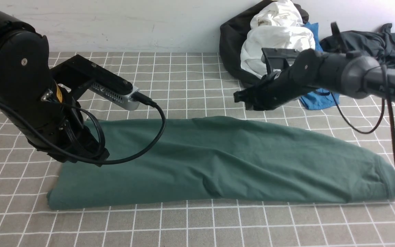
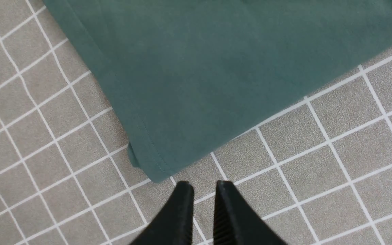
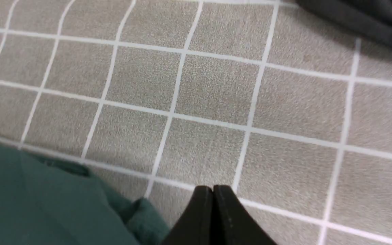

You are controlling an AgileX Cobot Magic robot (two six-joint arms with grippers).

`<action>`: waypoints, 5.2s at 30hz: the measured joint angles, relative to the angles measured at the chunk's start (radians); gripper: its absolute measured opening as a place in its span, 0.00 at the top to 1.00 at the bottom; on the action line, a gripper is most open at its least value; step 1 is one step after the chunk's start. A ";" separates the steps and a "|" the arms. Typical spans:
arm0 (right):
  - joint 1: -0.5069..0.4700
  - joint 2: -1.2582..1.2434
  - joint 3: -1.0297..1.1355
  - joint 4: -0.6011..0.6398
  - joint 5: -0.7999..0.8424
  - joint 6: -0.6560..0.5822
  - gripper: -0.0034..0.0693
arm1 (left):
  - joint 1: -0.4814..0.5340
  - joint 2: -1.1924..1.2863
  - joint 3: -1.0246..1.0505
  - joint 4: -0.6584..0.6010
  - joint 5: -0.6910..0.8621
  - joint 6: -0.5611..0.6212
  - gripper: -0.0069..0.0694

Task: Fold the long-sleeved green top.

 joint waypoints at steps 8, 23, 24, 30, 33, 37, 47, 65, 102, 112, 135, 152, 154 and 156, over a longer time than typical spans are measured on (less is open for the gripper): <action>-0.017 -0.186 -0.024 -0.192 0.429 -0.038 0.97 | 0.000 -0.034 0.014 0.000 0.002 0.000 0.81; -0.302 -0.672 0.597 -0.220 0.277 0.008 0.95 | 0.000 -0.353 0.253 -0.018 -0.195 0.000 0.81; -0.307 -0.670 0.603 -0.220 0.276 0.008 0.94 | 0.000 -0.355 0.254 -0.018 -0.196 0.000 0.81; -0.409 -0.534 0.625 -0.220 0.256 0.008 0.64 | 0.000 -0.357 0.260 -0.019 -0.215 0.000 0.81; -0.420 -0.491 0.625 -0.229 0.232 0.008 0.48 | 0.000 -0.357 0.260 -0.019 -0.215 0.001 0.81; -0.422 -0.387 0.625 -0.238 0.183 0.036 0.18 | 0.000 -0.357 0.260 -0.019 -0.215 0.003 0.81; -0.422 -0.304 0.620 -0.235 0.135 0.083 0.19 | 0.000 -0.357 0.260 -0.019 -0.215 0.007 0.81; -0.400 -0.566 0.433 -0.511 0.411 0.110 0.89 | 0.000 -0.357 0.260 -0.018 -0.215 0.007 0.81; 0.328 0.074 -0.306 0.114 0.409 0.049 0.70 | 0.000 -0.454 0.260 -0.019 -0.189 0.007 0.81; 0.308 0.072 -0.534 0.005 0.576 0.032 0.32 | 0.000 -0.456 0.260 -0.019 -0.189 0.007 0.81; 0.465 0.216 -0.485 -0.002 0.587 0.047 0.80 | 0.000 -0.456 0.260 -0.032 -0.187 0.007 0.81; 0.459 -0.303 -0.300 -0.233 0.589 0.059 0.80 | 0.000 -0.842 0.305 0.000 -0.065 -0.012 0.81; 0.459 -0.405 -0.205 -0.249 0.590 0.059 0.80 | 0.000 -0.917 0.354 0.001 -0.060 -0.022 0.81; 0.459 -0.485 -0.110 -0.252 0.591 0.060 0.80 | 0.000 -0.987 0.411 0.002 -0.060 -0.036 0.81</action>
